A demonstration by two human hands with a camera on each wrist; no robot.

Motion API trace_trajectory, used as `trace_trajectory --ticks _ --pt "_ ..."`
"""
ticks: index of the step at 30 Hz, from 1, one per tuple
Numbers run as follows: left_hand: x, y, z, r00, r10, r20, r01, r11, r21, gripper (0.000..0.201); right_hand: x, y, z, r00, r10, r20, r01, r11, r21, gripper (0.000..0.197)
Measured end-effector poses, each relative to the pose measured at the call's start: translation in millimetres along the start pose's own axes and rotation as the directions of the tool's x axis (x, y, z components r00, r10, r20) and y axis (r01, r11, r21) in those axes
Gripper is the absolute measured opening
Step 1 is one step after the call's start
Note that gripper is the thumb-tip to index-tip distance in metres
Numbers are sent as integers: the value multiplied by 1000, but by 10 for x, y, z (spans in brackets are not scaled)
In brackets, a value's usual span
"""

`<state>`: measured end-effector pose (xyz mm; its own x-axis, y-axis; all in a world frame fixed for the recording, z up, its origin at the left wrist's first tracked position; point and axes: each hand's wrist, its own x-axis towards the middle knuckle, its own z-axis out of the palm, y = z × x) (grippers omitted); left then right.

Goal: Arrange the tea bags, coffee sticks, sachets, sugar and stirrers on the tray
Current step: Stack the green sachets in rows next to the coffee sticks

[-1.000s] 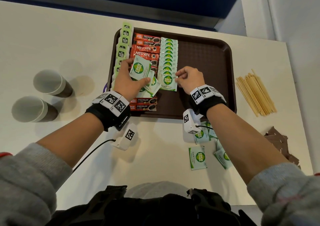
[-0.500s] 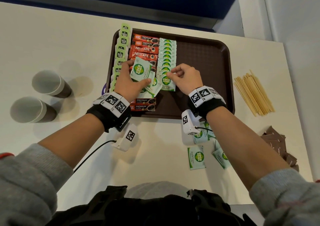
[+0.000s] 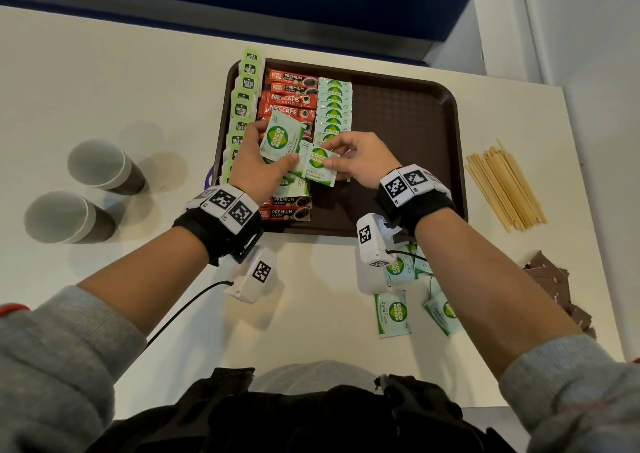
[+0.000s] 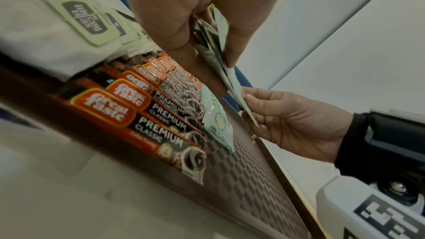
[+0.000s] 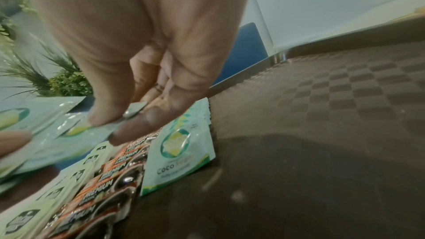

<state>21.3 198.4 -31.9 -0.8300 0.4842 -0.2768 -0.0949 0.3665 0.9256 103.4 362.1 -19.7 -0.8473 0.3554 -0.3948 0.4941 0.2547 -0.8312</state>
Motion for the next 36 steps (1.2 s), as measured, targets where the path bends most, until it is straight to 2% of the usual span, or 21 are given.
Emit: trace_trajectory --ticks 4,8,17,27,36 --pt "-3 -29 -19 1000 -11 -24 12 1000 7 56 -5 91 -87 995 -23 -99 18 999 -48 22" --pt "-9 -29 -38 998 -22 -50 22 1000 11 54 -25 161 -152 983 6 -183 -36 987 -158 19" --pt "-6 -4 -50 999 -14 -50 16 999 44 55 -53 260 -60 966 18 -257 -88 960 -264 20" --pt "-9 0 -44 999 -10 -51 12 998 55 55 9 288 -8 946 -47 -321 -59 948 -312 20" --pt "12 -12 -30 999 -7 -50 10 998 57 56 33 297 13 948 -34 -316 -87 929 -359 20"
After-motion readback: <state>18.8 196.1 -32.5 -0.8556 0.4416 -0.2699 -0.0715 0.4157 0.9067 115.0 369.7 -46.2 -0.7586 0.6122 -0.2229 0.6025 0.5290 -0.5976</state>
